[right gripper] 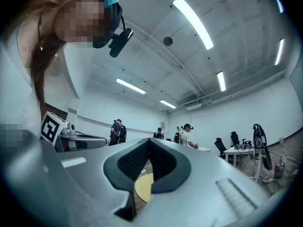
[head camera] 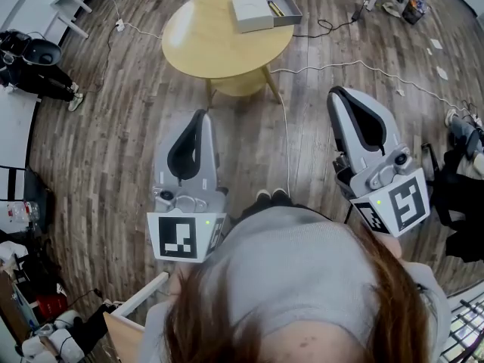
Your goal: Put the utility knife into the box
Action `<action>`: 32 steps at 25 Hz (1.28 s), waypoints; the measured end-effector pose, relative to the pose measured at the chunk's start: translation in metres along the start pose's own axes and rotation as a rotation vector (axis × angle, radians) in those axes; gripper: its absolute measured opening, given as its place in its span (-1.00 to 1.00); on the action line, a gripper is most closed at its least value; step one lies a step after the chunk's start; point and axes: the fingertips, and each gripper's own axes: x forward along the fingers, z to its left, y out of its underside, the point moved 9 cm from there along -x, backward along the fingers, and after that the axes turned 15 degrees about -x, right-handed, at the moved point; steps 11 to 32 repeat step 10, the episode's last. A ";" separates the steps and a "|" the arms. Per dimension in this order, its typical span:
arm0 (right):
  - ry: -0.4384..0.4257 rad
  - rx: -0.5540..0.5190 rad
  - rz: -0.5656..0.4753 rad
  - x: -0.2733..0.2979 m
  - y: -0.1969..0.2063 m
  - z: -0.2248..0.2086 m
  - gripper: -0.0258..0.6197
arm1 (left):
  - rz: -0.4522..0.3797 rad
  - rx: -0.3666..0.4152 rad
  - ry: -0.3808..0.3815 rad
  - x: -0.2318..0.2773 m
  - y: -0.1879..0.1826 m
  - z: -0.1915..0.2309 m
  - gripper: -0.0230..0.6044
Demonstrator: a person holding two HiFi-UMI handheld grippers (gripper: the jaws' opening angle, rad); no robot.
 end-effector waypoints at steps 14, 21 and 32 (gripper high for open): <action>-0.011 0.002 0.010 -0.001 -0.002 0.005 -0.91 | -0.002 -0.005 -0.004 -0.006 -0.002 -0.001 -0.95; -0.011 0.002 0.010 -0.001 -0.002 0.005 -0.91 | -0.002 -0.005 -0.004 -0.006 -0.002 -0.001 -0.95; -0.011 0.002 0.010 -0.001 -0.002 0.005 -0.91 | -0.002 -0.005 -0.004 -0.006 -0.002 -0.001 -0.95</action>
